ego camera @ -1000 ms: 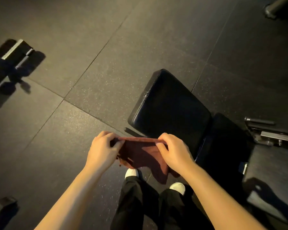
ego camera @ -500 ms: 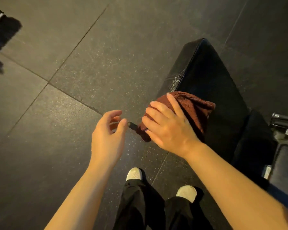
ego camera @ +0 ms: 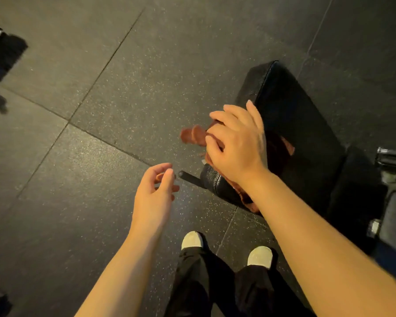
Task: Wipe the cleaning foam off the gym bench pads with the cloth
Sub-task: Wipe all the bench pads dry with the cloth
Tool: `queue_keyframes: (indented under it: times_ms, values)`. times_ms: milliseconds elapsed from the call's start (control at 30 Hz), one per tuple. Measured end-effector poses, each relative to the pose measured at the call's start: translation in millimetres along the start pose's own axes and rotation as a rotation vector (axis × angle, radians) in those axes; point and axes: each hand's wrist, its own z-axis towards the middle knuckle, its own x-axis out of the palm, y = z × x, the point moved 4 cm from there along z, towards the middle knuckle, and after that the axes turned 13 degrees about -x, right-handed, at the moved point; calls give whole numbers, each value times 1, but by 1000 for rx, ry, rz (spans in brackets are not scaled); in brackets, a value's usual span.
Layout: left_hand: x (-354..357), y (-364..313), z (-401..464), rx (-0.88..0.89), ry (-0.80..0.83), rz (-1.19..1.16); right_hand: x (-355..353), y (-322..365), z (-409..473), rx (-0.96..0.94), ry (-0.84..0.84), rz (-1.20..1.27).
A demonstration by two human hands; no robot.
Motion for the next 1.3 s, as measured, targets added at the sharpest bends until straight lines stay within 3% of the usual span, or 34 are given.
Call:
queue_keyframes:
  times_ms: [200, 400, 500, 633, 800, 933, 1033, 1100, 1200, 1300]
  values:
    - [36, -8, 8, -135, 164, -14, 8, 17, -44, 21, -192, 214]
    - [55, -15, 4, -193, 323, -113, 6, 18, -74, -67, -173, 259]
    - [56, -15, 0, -57, 266, -130, 8, 11, -100, -58, -121, 201]
    - [49, -19, -7, 217, 148, -54, 5, -3, -138, 135, -66, 152]
    - [48, -32, -18, 338, 154, -104, -21, 5, -116, 323, -260, 263]
    - [44, -36, -23, 204, 347, -203, -39, 15, -86, 366, -274, 480]
    - [42, -31, -28, 92, 562, -218, -52, 25, -79, 444, -190, 844]
    - [39, -26, -32, 111, 601, -126, -61, 35, -81, 479, -103, 1041]
    - [30, -18, -40, 139, 546, -107, -73, 45, -95, 499, -57, 1100]
    - [23, -7, -46, 36, 570, -281, -80, 49, -104, 476, -58, 971]
